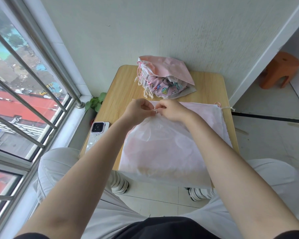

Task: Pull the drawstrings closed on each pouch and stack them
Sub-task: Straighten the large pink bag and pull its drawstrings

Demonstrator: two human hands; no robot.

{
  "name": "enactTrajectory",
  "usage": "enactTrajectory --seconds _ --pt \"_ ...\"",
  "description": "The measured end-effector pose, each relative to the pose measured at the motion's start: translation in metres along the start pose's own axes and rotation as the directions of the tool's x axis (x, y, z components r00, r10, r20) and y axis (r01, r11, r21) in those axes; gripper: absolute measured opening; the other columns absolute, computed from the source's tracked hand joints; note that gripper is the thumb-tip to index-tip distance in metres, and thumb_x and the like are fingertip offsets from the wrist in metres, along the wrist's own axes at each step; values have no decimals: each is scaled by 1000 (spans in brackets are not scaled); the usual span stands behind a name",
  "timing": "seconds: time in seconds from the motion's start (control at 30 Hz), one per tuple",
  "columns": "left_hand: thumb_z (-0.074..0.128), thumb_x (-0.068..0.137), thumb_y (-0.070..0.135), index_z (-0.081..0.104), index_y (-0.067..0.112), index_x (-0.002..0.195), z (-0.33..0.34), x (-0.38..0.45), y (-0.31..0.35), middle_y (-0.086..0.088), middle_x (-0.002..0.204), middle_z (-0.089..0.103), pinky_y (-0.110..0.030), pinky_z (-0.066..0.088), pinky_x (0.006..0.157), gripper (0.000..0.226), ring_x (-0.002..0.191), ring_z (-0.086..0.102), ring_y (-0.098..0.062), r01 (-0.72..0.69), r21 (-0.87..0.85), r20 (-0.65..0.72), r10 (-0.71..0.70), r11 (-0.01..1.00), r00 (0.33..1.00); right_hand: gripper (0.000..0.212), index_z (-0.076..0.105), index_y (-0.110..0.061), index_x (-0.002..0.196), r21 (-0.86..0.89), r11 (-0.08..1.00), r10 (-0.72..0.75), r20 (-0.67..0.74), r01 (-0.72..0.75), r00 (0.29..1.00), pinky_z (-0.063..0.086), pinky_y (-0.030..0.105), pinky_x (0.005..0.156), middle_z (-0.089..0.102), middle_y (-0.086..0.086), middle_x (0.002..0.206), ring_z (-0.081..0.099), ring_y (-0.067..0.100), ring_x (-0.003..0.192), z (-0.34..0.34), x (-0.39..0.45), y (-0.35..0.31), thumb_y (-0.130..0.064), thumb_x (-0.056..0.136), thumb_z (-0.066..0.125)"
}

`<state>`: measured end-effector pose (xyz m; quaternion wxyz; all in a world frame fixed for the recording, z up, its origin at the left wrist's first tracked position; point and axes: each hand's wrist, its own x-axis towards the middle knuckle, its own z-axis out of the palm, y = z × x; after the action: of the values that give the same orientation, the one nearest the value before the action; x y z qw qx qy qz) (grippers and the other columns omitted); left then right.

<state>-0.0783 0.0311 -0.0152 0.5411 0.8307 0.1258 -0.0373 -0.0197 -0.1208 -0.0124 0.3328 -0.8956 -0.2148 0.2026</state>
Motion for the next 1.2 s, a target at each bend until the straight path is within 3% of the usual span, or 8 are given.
enactTrajectory --seconds 0.17,0.27,0.43,0.53,0.73,0.93,1.03,1.2 --pt "76 80 9 55 15 88 1 -1 -9 3 76 62 -21 42 64 23 69 52 -13 -91 -31 44 92 995 995 25 61 -12 78 611 751 146 216 -250 965 36 18 51 55 -1 65 46 9 57 -2 -6 2 0 95 48" --pt "81 77 19 68 20 82 6 -2 -12 11 82 63 -21 42 71 14 78 53 -9 -151 103 -74 159 983 984 28 64 -8 78 703 600 182 346 -382 921 43 23 59 62 2 63 55 13 58 -2 -3 5 -3 95 43" --pt "76 81 25 78 25 85 12 -3 -11 15 77 58 -20 38 65 5 74 53 -5 -166 276 -120 205 947 971 29 64 -5 74 730 544 201 366 -414 909 48 26 67 63 4 62 58 17 64 -2 -5 7 -2 95 45" --pt "76 80 35 77 25 84 14 -6 -7 18 71 61 -20 40 60 12 67 56 -4 -143 275 -129 184 951 975 25 67 -3 81 748 542 173 346 -383 922 52 29 74 69 6 70 65 18 69 -2 -6 6 -1 96 47" --pt "75 82 35 78 21 85 18 -1 -2 10 75 62 -26 44 60 15 75 58 -11 -6 315 -209 76 949 975 17 67 -4 85 718 617 157 289 -322 945 51 22 59 69 1 65 65 11 60 -4 -6 9 4 93 54" --pt "65 87 15 63 9 75 10 5 11 -1 68 45 -22 30 47 13 56 39 -14 216 -50 32 -214 975 976 20 70 -8 99 505 824 269 53 -258 962 37 16 52 61 -7 63 47 6 58 -5 -9 11 -15 82 77" --pt "55 93 16 45 15 64 4 9 11 1 59 37 -22 23 46 31 48 32 -12 300 -212 168 -268 930 949 24 70 -9 95 481 848 280 -48 -223 959 46 22 72 65 -1 81 58 10 75 0 -7 15 -23 79 80" --pt "55 96 25 35 20 58 -10 10 4 5 54 28 -22 19 45 43 46 23 -12 318 -176 245 -271 932 931 23 58 -14 74 310 919 311 -191 -243 931 40 26 69 56 -1 74 51 15 74 2 -2 27 -27 82 74"
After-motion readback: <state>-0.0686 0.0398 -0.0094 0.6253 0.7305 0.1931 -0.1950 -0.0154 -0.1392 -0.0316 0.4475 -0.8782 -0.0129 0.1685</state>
